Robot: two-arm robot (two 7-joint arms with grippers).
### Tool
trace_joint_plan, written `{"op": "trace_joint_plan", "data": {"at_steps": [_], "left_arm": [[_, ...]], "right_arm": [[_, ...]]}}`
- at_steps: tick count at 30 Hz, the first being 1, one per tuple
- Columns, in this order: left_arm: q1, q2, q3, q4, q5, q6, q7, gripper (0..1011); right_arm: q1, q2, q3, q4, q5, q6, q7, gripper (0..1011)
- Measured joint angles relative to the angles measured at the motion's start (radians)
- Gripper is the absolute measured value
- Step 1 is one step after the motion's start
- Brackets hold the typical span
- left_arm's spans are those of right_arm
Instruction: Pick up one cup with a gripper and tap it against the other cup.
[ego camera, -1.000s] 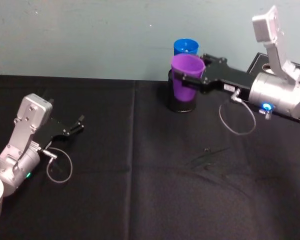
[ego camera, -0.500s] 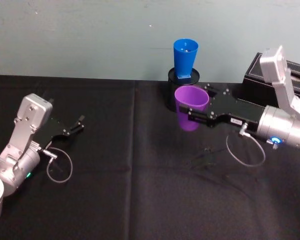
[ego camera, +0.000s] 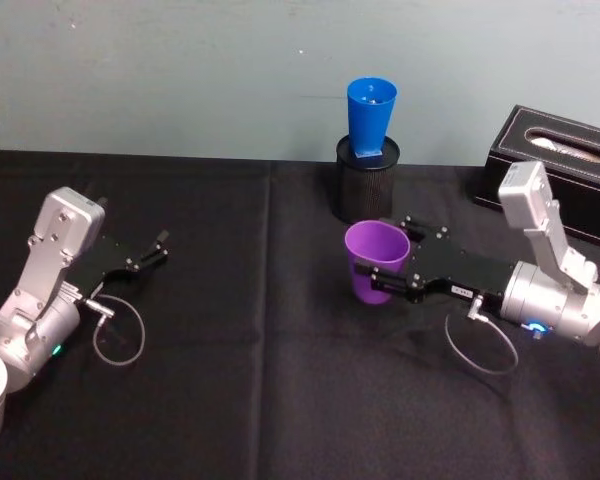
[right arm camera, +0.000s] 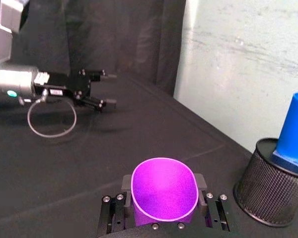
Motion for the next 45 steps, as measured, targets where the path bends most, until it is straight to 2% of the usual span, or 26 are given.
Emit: {"op": "trace_joint_plan", "data": {"at_steps": [11, 20, 26, 34, 45], "left_arm": [[0.0, 0.0, 0.0, 0.0, 0.0, 0.0, 0.0, 1005], [0.0, 0.0, 0.0, 0.0, 0.0, 0.0, 0.0, 1005], [0.0, 0.0, 0.0, 0.0, 0.0, 0.0, 0.0, 1005], [0.0, 0.0, 0.0, 0.0, 0.0, 0.0, 0.0, 1005], [0.0, 0.0, 0.0, 0.0, 0.0, 0.0, 0.0, 1005]], "right_arm": [[0.0, -0.016, -0.018, 0.05, -0.046, 0.007, -0.027, 733], [-0.004, -0.025, -0.014, 0.068, -0.042, 0.018, -0.022, 733], [-0.004, -0.031, -0.006, 0.078, -0.021, 0.026, -0.005, 733], [-0.004, -0.03, -0.007, 0.077, -0.023, 0.026, -0.006, 734], [-0.004, -0.029, -0.009, 0.074, -0.026, 0.024, -0.007, 1000]]}}
